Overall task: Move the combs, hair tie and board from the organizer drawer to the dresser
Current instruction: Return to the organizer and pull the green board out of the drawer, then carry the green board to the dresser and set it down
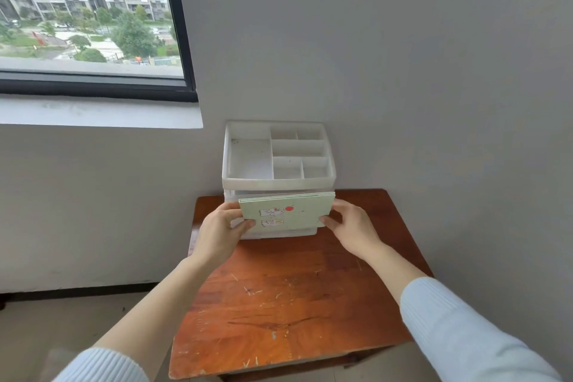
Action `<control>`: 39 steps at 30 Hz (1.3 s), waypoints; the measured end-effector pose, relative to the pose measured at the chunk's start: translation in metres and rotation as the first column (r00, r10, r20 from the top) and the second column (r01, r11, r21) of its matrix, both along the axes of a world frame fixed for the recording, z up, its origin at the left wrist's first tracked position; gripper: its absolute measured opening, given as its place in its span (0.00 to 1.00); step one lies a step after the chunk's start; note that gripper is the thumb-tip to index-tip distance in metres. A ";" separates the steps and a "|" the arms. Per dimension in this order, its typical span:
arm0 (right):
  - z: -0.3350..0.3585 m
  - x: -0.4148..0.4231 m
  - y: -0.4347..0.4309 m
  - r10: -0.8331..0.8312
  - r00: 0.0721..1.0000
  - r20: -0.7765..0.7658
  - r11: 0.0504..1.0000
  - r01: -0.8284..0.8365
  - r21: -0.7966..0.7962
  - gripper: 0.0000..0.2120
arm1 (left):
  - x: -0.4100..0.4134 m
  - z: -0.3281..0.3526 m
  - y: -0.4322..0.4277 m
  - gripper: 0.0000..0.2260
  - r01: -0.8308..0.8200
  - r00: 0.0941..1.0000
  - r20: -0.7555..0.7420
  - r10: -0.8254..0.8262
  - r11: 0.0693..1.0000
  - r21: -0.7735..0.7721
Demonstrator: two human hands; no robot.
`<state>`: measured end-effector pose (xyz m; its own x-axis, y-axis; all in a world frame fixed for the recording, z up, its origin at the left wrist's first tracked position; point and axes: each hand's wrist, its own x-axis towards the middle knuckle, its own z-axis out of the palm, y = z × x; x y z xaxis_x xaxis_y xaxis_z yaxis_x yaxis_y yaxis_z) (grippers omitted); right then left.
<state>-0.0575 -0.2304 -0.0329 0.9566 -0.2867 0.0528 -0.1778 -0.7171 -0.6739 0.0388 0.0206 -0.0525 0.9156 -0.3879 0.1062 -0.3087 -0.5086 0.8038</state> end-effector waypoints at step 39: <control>-0.003 -0.314 0.395 0.957 0.288 -0.007 0.287 -0.948 0.140 0.07 | -0.637 0.012 0.288 0.04 -0.976 0.214 -0.273 0.938 0.194 -0.099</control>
